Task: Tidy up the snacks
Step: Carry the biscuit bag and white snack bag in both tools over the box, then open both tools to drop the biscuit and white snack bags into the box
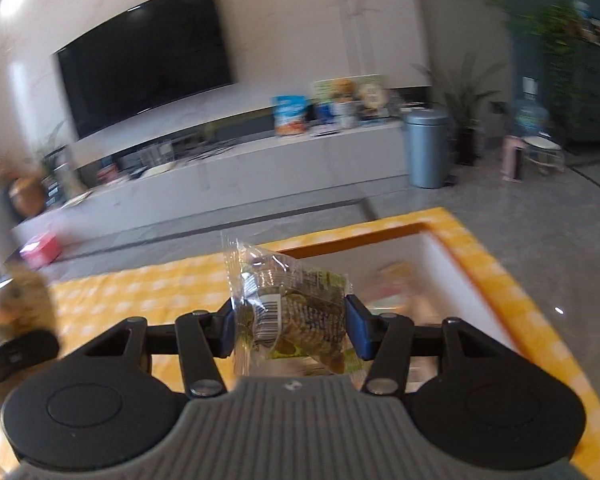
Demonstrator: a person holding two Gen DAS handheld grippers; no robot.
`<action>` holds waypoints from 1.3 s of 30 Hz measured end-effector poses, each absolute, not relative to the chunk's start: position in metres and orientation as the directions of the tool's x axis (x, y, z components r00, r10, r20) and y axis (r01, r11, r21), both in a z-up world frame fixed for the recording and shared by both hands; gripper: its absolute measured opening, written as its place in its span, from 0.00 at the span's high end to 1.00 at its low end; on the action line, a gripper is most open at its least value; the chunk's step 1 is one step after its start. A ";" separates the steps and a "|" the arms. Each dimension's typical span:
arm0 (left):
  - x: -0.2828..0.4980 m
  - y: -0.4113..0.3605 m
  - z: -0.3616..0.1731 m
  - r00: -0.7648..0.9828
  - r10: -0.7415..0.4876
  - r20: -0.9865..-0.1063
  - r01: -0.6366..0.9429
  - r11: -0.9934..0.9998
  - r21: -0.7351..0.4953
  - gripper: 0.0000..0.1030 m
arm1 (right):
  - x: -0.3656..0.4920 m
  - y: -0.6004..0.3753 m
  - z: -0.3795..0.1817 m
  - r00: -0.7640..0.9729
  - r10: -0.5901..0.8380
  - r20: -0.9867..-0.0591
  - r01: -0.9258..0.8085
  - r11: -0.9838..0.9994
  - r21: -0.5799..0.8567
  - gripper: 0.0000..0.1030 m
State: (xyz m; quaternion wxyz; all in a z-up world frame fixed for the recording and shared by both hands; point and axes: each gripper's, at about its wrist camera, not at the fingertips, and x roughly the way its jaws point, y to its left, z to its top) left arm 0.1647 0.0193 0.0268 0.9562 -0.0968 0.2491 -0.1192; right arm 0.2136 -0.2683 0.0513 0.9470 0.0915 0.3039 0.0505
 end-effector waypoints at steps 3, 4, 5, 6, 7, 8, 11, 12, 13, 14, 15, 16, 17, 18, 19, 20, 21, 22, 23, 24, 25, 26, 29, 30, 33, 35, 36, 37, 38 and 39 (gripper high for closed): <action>0.172 0.008 0.025 0.837 -0.304 -0.455 0.204 0.945 -0.257 0.29 | 0.222 -0.302 0.042 0.792 0.092 -0.603 0.050 0.975 0.215 0.49; 0.175 0.002 0.024 0.828 -0.316 -0.463 0.217 0.942 -0.255 0.29 | 0.225 -0.310 0.036 0.774 0.097 -0.626 0.065 0.971 0.232 0.49; 0.178 -0.002 0.022 0.821 -0.326 -0.469 0.232 0.940 -0.248 0.29 | 0.228 -0.316 0.029 0.753 0.104 -0.650 0.079 0.966 0.246 0.49; 0.182 -0.008 0.021 0.814 -0.333 -0.476 0.242 0.939 -0.242 0.29 | 0.231 -0.320 0.022 0.730 0.106 -0.675 0.093 0.964 0.251 0.49; 0.185 -0.013 0.020 0.809 -0.337 -0.482 0.248 0.939 -0.239 0.29 | 0.234 -0.322 0.016 0.708 0.100 -0.699 0.105 0.964 0.245 0.49; 0.188 -0.017 0.019 0.804 -0.341 -0.487 0.253 0.937 -0.240 0.29 | 0.238 -0.322 0.011 0.691 0.091 -0.717 0.114 0.966 0.233 0.49; 0.194 -0.027 0.017 0.790 -0.363 -0.495 0.266 0.929 -0.256 0.29 | 0.247 -0.318 0.004 0.669 0.084 -0.738 0.111 0.971 0.211 0.49; 0.196 -0.030 0.016 0.786 -0.368 -0.497 0.270 0.927 -0.259 0.29 | 0.249 -0.318 0.004 0.668 0.096 -0.738 0.104 0.970 0.220 0.49; 0.198 -0.032 0.015 0.784 -0.371 -0.498 0.274 0.926 -0.260 0.29 | 0.250 -0.316 0.004 0.669 0.110 -0.735 0.095 0.968 0.231 0.48; 0.199 -0.034 0.014 0.782 -0.374 -0.499 0.277 0.925 -0.259 0.29 | 0.251 -0.315 0.005 0.669 0.122 -0.733 0.086 0.967 0.239 0.47; 0.201 -0.037 0.013 0.779 -0.375 -0.502 0.280 0.925 -0.257 0.29 | 0.251 -0.312 0.005 0.668 0.127 -0.734 0.078 0.968 0.239 0.46; 0.202 -0.039 0.012 0.776 -0.376 -0.507 0.283 0.925 -0.254 0.29 | 0.251 -0.310 0.005 0.666 0.124 -0.735 0.069 0.971 0.227 0.41; 0.205 -0.042 0.011 0.772 -0.374 -0.513 0.279 0.926 -0.255 0.29 | 0.251 -0.308 0.005 0.666 0.109 -0.738 0.065 0.977 0.204 0.31; 0.208 -0.045 0.011 0.770 -0.371 -0.518 0.273 0.927 -0.259 0.29 | 0.248 -0.305 0.007 0.672 0.086 -0.735 0.069 0.982 0.178 0.27; 0.211 -0.048 0.011 0.767 -0.374 -0.522 0.274 0.926 -0.260 0.29 | 0.246 -0.304 0.008 0.685 0.066 -0.726 0.078 0.984 0.162 0.23; 0.214 -0.051 0.011 0.762 -0.378 -0.526 0.279 0.924 -0.261 0.29 | 0.244 -0.305 0.010 0.696 0.056 -0.716 0.086 0.983 0.161 0.23; 0.218 -0.055 0.010 0.756 -0.381 -0.532 0.283 0.923 -0.260 0.29 | 0.242 -0.308 0.012 0.706 0.056 -0.706 0.097 0.980 0.175 0.23; 0.220 -0.059 0.010 0.752 -0.382 -0.537 0.285 0.923 -0.258 0.29 | 0.240 -0.312 0.014 0.715 0.058 -0.697 0.114 0.974 0.198 0.22; 0.223 -0.064 0.010 0.749 -0.383 -0.540 0.287 0.923 -0.257 0.29 | 0.241 -0.318 0.014 0.721 0.059 -0.690 0.133 0.966 0.221 0.21; 0.225 -0.070 0.009 0.747 -0.385 -0.541 0.289 0.922 -0.257 0.29 | 0.241 -0.322 0.015 0.725 0.053 -0.687 0.153 0.959 0.237 0.21; 0.227 -0.075 0.009 0.744 -0.389 -0.543 0.292 0.921 -0.259 0.29 | 0.240 -0.326 0.015 0.727 0.043 -0.685 0.172 0.955 0.243 0.21; 0.229 -0.080 0.007 0.738 -0.394 -0.548 0.297 0.919 -0.261 0.29 | 0.239 -0.329 0.016 0.730 0.028 -0.683 0.190 0.952 0.242 0.21; 0.233 -0.094 0.001 0.719 -0.409 -0.562 0.308 0.912 -0.270 0.29 | 0.236 -0.338 0.019 0.738 -0.011 -0.674 0.226 0.946 0.232 0.21; 0.234 -0.098 -0.001 0.714 -0.413 -0.566 0.312 0.911 -0.271 0.29 | 0.235 -0.340 0.019 0.743 -0.016 -0.669 0.234 0.943 0.237 0.21; 0.238 -0.107 -0.009 0.698 -0.416 -0.583 0.312 0.910 -0.275 0.29 | 0.230 -0.348 0.023 0.762 -0.007 -0.647 0.234 0.935 0.266 0.21; 0.241 -0.111 -0.013 0.695 -0.407 -0.593 0.304 0.913 -0.271 0.28 | 0.226 -0.350 0.026 0.773 -0.001 -0.635 0.223 0.937 0.269 0.20; 0.242 -0.113 -0.015 0.696 -0.400 -0.596 0.298 0.917 -0.266 0.27 | 0.225 -0.350 0.027 0.777 -0.001 -0.629 0.219 0.938 0.269 0.20; 0.244 -0.117 -0.015 0.699 -0.386 -0.602 0.286 0.922 -0.259 0.25 | 0.225 -0.350 0.028 0.779 0.001 -0.628 0.215 0.939 0.268 0.20; 0.245 -0.118 -0.016 0.702 -0.369 -0.608 0.272 0.929 -0.250 0.19 | 0.225 -0.349 0.029 0.779 0.002 -0.627 0.213 0.940 0.267 0.20; 0.247 -0.119 -0.016 0.704 -0.358 -0.614 0.263 0.934 -0.244 0.16 | 0.226 -0.350 0.028 0.778 0.002 -0.628 0.213 0.940 0.266 0.20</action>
